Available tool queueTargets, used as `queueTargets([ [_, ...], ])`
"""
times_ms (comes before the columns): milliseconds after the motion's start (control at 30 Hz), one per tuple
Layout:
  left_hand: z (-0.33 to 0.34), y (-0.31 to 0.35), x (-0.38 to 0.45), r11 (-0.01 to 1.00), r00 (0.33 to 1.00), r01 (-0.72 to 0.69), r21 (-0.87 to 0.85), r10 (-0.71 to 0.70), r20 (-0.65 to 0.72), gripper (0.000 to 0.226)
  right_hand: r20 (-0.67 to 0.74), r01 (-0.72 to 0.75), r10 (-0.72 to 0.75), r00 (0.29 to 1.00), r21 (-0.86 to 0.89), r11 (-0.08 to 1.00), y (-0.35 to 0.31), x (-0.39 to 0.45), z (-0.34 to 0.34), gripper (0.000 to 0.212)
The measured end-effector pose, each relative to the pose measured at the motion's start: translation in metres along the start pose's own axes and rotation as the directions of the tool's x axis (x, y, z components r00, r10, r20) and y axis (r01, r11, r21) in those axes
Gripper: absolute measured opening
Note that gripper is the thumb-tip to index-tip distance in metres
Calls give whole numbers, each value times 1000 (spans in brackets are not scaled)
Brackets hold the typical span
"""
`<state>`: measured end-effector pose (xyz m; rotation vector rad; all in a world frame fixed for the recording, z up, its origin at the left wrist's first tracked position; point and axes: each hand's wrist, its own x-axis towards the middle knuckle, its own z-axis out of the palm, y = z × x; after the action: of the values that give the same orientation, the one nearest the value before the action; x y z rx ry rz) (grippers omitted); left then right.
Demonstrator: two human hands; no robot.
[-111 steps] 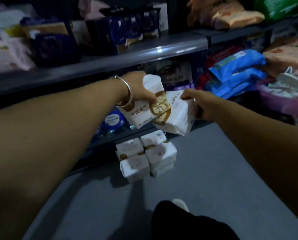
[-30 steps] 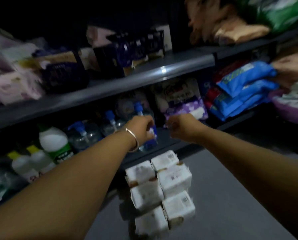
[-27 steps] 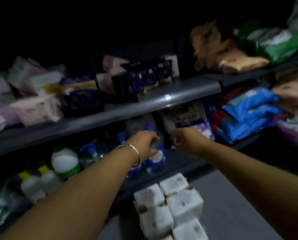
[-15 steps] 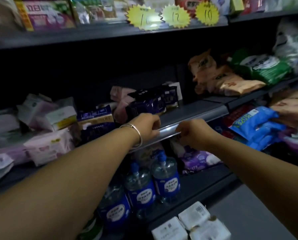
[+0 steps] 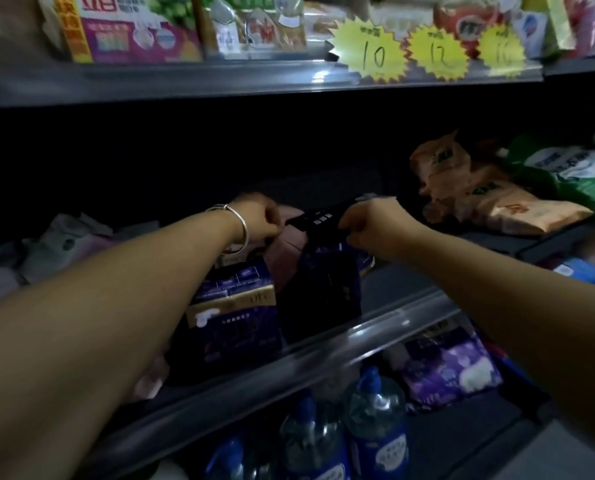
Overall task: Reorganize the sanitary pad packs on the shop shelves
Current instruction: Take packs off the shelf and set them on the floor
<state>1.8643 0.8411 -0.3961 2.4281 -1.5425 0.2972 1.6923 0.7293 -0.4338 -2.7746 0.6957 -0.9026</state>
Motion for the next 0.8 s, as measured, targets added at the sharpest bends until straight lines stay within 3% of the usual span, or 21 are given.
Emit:
queueTargets([
  [167,9,-36,31,998,998,39,-44,-36,60,28,67,66,-63,996,-38,997,-6,54,22,31],
  [300,26,-69,60,991,970,129,-42,-117,215,40,140,66,-48,989,-122,990,3,92,45,31],
  [400,37,-82,77,988,940,149,49,-156,302,47,182,34,-9,983,-136,990,11,118,58,31],
  [633,59,-104,120,944,874,199,262,-292,388,58,160,104,-70,985,-211,972,45,159,78,30],
  [800,68,-118,132,902,839,208,378,-363,406,78,155,132,-91,984,-283,950,51,171,83,32],
])
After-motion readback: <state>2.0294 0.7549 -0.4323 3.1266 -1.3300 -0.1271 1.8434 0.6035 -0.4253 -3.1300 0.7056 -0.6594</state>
